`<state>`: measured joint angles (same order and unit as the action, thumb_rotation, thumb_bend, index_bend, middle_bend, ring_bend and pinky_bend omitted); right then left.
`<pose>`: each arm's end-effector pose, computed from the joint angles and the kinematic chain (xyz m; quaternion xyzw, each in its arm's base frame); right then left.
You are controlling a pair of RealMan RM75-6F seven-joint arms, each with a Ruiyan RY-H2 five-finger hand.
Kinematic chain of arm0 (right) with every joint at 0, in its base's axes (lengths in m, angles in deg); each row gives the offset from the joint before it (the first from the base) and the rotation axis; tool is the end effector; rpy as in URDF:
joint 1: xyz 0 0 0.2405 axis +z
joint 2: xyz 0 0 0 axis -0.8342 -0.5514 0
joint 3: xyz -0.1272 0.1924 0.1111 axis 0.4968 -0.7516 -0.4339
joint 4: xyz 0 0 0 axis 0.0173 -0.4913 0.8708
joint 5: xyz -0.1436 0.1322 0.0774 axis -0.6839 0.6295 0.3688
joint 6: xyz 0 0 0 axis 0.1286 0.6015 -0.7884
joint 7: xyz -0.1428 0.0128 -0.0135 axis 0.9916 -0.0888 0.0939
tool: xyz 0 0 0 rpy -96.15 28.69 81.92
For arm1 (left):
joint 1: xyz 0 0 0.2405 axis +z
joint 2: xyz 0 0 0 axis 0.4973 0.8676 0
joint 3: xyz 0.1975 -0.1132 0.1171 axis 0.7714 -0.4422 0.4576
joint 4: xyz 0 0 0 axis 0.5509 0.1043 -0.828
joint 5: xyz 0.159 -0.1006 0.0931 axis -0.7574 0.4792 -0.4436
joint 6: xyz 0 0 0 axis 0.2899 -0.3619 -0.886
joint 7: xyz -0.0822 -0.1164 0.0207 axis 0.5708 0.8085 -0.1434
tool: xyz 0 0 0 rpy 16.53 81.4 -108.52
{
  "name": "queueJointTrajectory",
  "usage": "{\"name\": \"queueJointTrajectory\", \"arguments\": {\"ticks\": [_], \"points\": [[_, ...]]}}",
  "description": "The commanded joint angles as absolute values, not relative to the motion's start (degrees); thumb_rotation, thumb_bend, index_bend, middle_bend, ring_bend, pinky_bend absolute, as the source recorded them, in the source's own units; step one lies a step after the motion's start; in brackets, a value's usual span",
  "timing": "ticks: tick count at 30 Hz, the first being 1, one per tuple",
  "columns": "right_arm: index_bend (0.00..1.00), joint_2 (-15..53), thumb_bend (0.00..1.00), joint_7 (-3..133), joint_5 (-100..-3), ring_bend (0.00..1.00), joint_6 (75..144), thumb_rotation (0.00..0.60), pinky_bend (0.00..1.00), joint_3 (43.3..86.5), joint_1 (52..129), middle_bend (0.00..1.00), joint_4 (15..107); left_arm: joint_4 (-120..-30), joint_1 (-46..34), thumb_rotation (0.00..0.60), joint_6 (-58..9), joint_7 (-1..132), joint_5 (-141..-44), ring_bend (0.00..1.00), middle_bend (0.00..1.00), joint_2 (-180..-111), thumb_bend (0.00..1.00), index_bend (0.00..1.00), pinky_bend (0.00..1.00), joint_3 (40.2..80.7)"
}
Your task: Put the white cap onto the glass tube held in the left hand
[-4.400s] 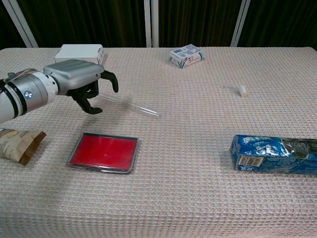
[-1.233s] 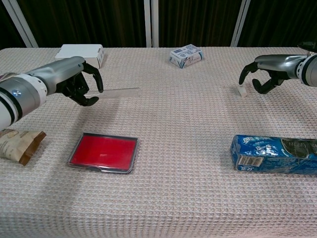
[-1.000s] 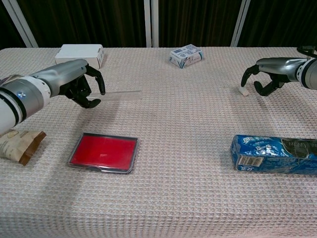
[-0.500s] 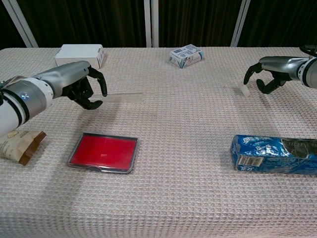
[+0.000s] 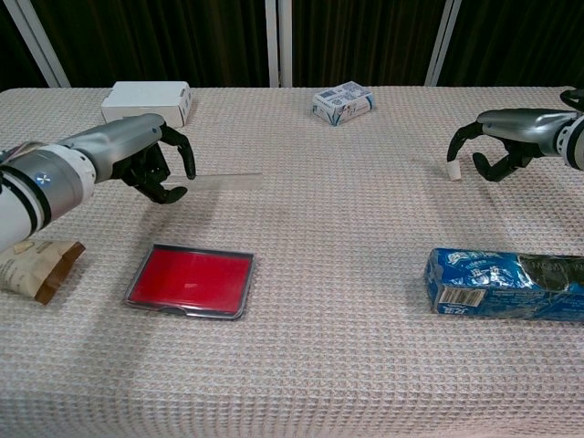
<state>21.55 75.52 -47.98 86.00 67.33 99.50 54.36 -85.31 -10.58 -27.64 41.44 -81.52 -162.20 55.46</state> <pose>-0.2413 -0.3852 0.0075 0.7298 -0.4411 0.2556 0.4554 -0.1479 0.3300 -0.0548 -0.6583 -0.4867 -0.3678 0.4410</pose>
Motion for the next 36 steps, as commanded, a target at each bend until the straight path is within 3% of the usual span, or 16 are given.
{"name": "queueJointTrajectory", "arguments": {"ticks": [1, 15, 17, 19, 21, 23, 26, 31, 36], "points": [[0.32, 19.1, 0.76, 76.5, -49.6, 0.08, 88.9, 0.600, 0.09, 68.4, 97.7, 0.20, 58.3, -85.4, -10.6, 0.600, -27.7, 41.4, -81.6, 0.94, 0.96, -162.2, 0.52, 0.60, 1.00, 55.5], [0.32, 16.2, 0.76, 78.0, -50.0, 0.08, 93.1, 0.600, 0.09, 68.2, 95.7, 0.21, 63.4, -85.9, -10.6, 0.600, -27.3, 41.2, -82.4, 0.94, 0.96, -161.9, 0.52, 0.60, 1.00, 55.6], [0.32, 15.4, 0.70, 76.9, -50.7, 0.08, 94.8, 0.600, 0.09, 67.5, 95.1, 0.22, 64.6, -86.1, -10.5, 0.600, -27.2, 41.3, -82.5, 0.94, 0.96, -161.7, 0.52, 0.60, 1.00, 55.6], [0.32, 14.8, 0.58, 75.1, -52.1, 0.11, 96.8, 0.600, 0.11, 66.7, 94.5, 0.25, 65.2, -86.2, -10.5, 0.600, -27.3, 41.3, -82.5, 0.94, 0.96, -161.5, 0.52, 0.60, 1.00, 55.6], [0.32, 14.8, 0.40, 74.8, -53.7, 0.25, 97.7, 0.600, 0.25, 66.5, 94.5, 0.34, 64.3, -86.2, -10.6, 0.600, -27.5, 41.2, -82.4, 0.94, 0.96, -161.5, 0.52, 0.60, 1.00, 55.6], [0.32, 15.3, 0.27, 76.0, -53.8, 0.47, 97.1, 0.600, 0.50, 66.7, 95.1, 0.47, 62.5, -86.2, -10.6, 0.600, -27.5, 41.1, -82.4, 0.94, 0.96, -161.5, 0.52, 0.60, 1.00, 55.7], [0.32, 16.6, 0.18, 77.7, -52.6, 0.76, 93.9, 0.600, 0.81, 67.0, 96.5, 0.66, 59.8, -86.4, -10.6, 0.600, -27.4, 40.8, -82.4, 0.94, 0.96, -161.5, 0.52, 0.60, 1.00, 55.7], [0.35, 19.6, 0.18, 78.3, -51.8, 0.91, 90.7, 0.600, 0.97, 67.2, 98.1, 0.81, 56.2, -86.1, -10.6, 0.600, -27.6, 40.7, -81.8, 0.94, 0.96, -161.6, 0.52, 0.60, 1.00, 55.7], [0.38, 22.0, 0.20, 78.4, -52.3, 0.95, 89.2, 0.600, 1.00, 67.6, 99.0, 0.84, 53.1, -85.9, -10.5, 0.600, -27.8, 40.7, -81.3, 0.94, 0.96, -161.5, 0.52, 0.60, 1.00, 55.7]]}}
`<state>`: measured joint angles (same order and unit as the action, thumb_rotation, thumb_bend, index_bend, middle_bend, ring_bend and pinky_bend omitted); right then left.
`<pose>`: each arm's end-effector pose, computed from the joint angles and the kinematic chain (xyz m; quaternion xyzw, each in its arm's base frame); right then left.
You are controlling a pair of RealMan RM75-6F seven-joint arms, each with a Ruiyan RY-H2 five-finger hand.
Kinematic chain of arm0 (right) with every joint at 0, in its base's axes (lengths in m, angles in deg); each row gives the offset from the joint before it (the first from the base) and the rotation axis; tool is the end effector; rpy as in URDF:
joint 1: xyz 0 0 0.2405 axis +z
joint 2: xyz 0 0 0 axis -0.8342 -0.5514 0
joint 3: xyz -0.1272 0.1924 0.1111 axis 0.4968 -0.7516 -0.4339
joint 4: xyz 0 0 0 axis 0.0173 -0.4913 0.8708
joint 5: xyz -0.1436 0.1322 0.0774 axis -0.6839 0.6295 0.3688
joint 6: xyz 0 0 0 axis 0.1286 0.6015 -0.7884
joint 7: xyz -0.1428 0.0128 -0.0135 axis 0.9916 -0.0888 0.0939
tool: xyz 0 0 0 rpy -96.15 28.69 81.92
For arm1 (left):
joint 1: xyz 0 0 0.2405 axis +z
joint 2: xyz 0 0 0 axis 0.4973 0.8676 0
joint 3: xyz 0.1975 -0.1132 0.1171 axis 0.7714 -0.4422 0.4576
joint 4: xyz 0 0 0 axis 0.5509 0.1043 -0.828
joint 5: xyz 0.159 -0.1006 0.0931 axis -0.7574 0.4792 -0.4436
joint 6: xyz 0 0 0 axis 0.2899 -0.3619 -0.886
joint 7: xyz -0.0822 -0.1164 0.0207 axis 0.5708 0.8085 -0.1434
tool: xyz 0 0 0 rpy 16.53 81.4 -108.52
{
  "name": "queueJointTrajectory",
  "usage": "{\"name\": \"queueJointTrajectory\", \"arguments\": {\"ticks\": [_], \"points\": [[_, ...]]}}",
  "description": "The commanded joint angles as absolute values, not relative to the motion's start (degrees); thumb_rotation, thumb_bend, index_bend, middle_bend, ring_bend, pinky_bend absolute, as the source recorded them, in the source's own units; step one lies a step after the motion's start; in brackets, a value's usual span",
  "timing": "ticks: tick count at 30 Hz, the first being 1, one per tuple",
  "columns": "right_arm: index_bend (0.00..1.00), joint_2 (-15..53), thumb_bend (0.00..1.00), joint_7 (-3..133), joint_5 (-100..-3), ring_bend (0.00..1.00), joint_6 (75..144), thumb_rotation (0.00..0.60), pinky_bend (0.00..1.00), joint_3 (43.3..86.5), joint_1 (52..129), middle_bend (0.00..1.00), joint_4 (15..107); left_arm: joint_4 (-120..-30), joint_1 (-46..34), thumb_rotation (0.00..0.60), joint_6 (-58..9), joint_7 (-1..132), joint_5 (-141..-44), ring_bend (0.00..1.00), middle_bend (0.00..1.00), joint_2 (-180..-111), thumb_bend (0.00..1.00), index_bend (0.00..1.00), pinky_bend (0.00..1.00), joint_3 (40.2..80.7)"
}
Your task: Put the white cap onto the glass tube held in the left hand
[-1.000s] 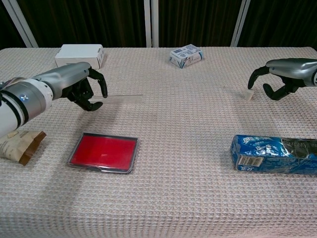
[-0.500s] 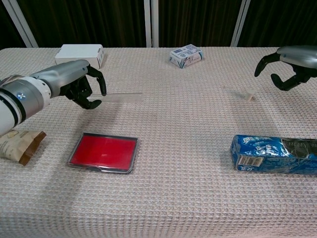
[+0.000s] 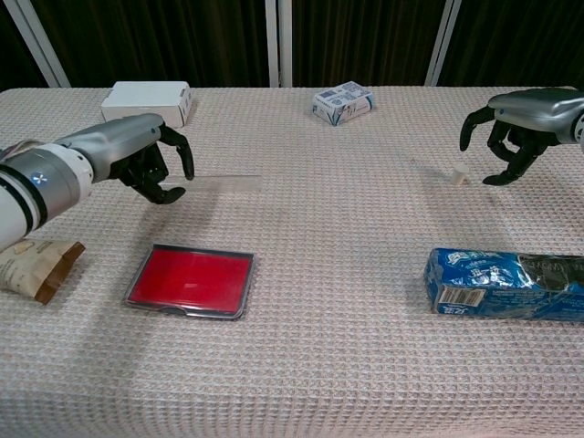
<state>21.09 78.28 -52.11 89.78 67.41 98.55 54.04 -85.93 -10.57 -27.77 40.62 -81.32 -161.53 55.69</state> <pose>-0.2405 -0.3858 0.0175 0.7455 -0.3847 0.2600 0.4781 -0.1490 0.3295 -0.0527 -0.6633 -0.4823 -0.3625 0.4427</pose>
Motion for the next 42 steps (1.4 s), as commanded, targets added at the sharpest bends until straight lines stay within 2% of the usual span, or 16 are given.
{"name": "queueJointTrajectory", "arguments": {"ticks": [1, 12, 33, 42], "points": [[0.39, 22.2, 0.20, 78.3, -52.5, 0.96, 89.2, 0.600, 1.00, 67.6, 99.1, 0.85, 52.9, -85.9, -10.5, 0.600, -27.7, 40.7, -81.3, 0.94, 0.96, -161.5, 0.52, 0.60, 1.00, 55.6], [0.43, 23.8, 0.31, 78.0, -53.2, 0.98, 89.0, 0.600, 1.00, 67.4, 99.4, 0.87, 49.9, -85.7, -10.5, 0.600, -27.9, 40.9, -81.1, 0.94, 0.96, -161.5, 0.52, 0.60, 1.00, 55.6], [0.45, 26.0, 0.33, 74.9, -57.2, 0.99, 89.5, 0.600, 1.00, 67.9, 99.5, 0.88, 45.7, -85.2, -10.7, 0.600, -28.2, 40.7, -80.3, 0.94, 0.96, -161.6, 0.52, 0.60, 1.00, 55.5], [0.50, 26.9, 0.34, 73.7, -58.0, 1.00, 89.3, 0.600, 1.00, 67.7, 99.5, 0.88, 44.1, -85.1, -10.6, 0.600, -28.1, 40.8, -80.3, 0.94, 0.96, -161.4, 0.52, 0.60, 1.00, 55.5]]}}
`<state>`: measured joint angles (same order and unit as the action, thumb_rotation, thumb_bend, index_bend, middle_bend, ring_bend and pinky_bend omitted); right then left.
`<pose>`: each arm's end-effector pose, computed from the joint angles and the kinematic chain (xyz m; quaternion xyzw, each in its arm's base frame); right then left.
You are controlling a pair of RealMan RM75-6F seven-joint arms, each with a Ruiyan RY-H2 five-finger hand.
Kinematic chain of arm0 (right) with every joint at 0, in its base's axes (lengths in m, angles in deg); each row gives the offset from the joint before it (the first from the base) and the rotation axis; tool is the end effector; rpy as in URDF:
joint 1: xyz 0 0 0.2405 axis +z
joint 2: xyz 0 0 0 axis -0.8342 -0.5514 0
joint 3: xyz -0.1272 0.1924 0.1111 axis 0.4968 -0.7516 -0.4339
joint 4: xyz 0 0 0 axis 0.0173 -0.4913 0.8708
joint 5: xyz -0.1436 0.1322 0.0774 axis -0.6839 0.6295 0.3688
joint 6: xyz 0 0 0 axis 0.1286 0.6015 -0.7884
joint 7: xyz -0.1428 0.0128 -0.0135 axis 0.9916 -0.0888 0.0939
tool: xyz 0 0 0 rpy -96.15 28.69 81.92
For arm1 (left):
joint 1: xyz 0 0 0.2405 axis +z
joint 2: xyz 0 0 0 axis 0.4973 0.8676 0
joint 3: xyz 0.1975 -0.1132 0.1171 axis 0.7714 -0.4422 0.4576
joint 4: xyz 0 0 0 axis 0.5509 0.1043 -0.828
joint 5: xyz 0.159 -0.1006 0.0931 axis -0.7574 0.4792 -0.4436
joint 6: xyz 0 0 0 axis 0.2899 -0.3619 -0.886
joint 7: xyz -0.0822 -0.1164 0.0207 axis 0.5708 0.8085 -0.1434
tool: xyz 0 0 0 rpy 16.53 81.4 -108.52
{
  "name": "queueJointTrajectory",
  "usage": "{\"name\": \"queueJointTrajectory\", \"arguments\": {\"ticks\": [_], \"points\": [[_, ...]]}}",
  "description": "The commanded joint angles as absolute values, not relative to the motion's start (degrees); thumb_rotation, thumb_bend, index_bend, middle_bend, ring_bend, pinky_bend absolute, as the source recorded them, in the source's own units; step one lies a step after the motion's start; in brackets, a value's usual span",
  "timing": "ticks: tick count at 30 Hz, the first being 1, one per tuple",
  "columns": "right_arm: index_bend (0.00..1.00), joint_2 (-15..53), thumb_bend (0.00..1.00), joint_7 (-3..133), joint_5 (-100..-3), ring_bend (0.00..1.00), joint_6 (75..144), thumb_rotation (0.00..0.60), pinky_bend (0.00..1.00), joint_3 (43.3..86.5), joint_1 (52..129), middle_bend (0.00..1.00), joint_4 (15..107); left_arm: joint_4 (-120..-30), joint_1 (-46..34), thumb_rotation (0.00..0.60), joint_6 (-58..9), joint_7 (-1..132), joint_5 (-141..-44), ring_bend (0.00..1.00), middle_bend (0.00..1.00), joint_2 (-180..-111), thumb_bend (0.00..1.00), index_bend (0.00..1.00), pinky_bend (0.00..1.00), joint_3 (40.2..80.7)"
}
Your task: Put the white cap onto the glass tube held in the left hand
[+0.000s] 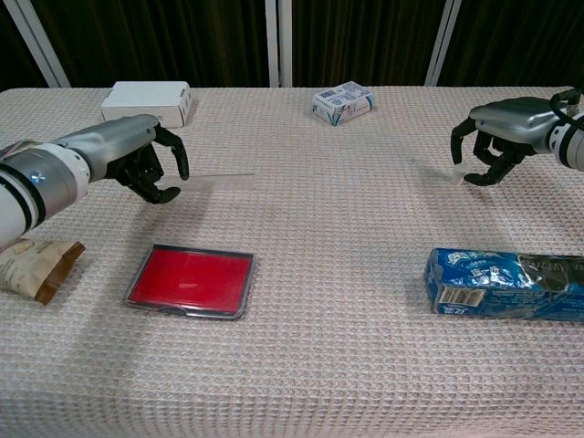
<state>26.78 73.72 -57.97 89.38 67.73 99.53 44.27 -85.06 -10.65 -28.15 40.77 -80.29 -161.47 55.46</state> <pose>-0.2438 -0.3972 -0.0003 0.7565 -0.3597 0.2628 0.4787 -0.1538 0.3329 -0.0520 -0.6585 -0.4873 -0.3574 0.4485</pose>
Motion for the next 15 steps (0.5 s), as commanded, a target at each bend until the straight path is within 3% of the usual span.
{"name": "queueJointTrajectory", "arguments": {"ticks": [1, 10, 15], "points": [[0.51, 26.9, 0.34, 73.6, -58.0, 1.00, 89.3, 0.600, 1.00, 67.7, 99.5, 0.88, 44.0, -85.1, -10.6, 0.600, -28.1, 40.8, -80.3, 0.94, 0.96, -161.4, 0.52, 0.60, 1.00, 55.4], [0.59, 27.1, 0.45, 72.9, -58.0, 1.00, 89.3, 0.600, 1.00, 67.2, 99.3, 0.89, 43.3, -85.0, -10.4, 0.600, -28.0, 41.2, -80.3, 0.94, 0.96, -161.3, 0.52, 0.60, 1.00, 55.4], [0.64, 23.8, 0.50, 70.3, -59.8, 1.00, 93.1, 0.600, 1.00, 66.3, 98.0, 0.90, 48.3, -86.4, -9.5, 0.600, -27.8, 44.5, -81.4, 0.94, 0.96, -160.4, 0.52, 0.60, 1.00, 54.7]]}}
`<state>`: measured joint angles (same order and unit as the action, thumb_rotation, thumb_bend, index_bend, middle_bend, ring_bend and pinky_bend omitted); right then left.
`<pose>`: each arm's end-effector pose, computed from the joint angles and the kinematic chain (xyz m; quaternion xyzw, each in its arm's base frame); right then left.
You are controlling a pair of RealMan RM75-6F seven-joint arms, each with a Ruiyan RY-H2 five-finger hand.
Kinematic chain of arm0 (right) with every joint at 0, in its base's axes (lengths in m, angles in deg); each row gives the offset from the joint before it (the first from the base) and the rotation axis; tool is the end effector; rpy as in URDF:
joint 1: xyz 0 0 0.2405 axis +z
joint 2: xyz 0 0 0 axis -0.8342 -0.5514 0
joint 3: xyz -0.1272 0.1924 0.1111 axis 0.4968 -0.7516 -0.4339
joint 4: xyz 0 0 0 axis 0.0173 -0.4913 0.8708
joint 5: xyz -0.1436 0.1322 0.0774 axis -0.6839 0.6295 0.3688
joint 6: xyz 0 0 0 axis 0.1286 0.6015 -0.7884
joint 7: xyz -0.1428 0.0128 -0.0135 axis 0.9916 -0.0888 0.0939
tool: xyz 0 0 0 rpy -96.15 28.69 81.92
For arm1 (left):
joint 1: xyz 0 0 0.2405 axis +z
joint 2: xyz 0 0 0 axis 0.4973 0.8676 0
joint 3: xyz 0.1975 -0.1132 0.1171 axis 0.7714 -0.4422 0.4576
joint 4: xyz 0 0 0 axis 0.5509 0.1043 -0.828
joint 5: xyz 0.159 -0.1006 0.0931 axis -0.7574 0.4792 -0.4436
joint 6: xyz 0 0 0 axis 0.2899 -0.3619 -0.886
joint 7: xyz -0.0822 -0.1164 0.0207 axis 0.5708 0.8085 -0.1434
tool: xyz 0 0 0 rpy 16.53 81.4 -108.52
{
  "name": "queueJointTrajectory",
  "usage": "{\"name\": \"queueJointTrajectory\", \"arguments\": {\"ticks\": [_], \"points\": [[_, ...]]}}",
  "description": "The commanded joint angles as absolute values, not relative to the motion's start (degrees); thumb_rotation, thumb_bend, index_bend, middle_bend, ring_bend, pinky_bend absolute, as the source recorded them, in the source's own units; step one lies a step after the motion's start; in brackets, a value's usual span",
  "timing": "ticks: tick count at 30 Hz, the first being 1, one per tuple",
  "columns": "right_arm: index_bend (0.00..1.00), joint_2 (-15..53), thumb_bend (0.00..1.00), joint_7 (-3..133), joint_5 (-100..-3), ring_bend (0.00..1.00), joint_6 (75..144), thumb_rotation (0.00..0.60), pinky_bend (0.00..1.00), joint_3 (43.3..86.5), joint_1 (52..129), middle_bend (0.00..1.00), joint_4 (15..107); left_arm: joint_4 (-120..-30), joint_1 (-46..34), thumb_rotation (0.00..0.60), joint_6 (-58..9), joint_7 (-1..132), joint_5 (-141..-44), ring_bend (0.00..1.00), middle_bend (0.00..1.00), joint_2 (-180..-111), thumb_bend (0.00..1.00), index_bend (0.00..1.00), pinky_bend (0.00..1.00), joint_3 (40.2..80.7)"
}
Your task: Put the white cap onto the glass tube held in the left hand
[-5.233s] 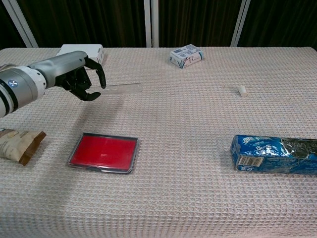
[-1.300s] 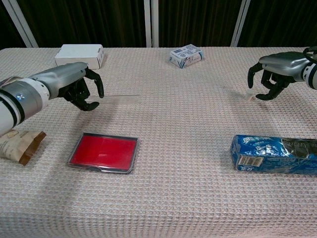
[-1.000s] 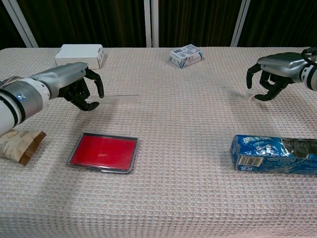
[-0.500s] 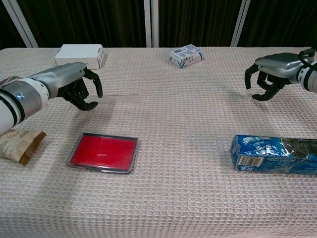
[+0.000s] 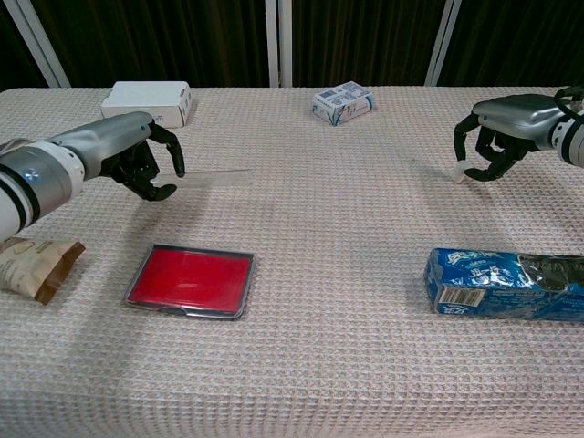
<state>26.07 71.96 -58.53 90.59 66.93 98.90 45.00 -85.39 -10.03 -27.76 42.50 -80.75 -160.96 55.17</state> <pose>-0.2432 -0.3977 0.0067 0.7449 -0.3673 0.2806 0.4811 -0.1565 0.3333 -0.0476 -0.6472 -0.4957 -0.3666 0.4484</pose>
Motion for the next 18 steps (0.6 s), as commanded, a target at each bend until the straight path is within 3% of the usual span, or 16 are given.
{"name": "queueJointTrajectory", "arguments": {"ticks": [1, 11, 18], "points": [[0.65, 22.7, 0.51, 69.5, -60.2, 1.00, 94.1, 0.600, 1.00, 66.0, 97.6, 0.90, 50.1, -86.9, -9.3, 0.600, -28.1, 45.5, -81.7, 0.94, 0.96, -160.1, 0.52, 0.60, 1.00, 54.5], [0.70, 6.7, 0.59, 61.7, -64.3, 1.00, 102.1, 0.600, 1.00, 61.9, 94.4, 0.92, 74.3, -88.0, -9.8, 0.600, -32.2, 54.4, -82.3, 0.94, 0.96, -160.5, 0.53, 0.60, 1.00, 51.8], [0.71, 2.3, 0.61, 60.4, -65.0, 1.00, 102.9, 0.600, 1.00, 60.3, 94.5, 0.92, 82.1, -87.9, -10.6, 0.600, -34.1, 58.0, -80.9, 0.94, 0.96, -161.4, 0.53, 0.60, 1.00, 50.0]]}}
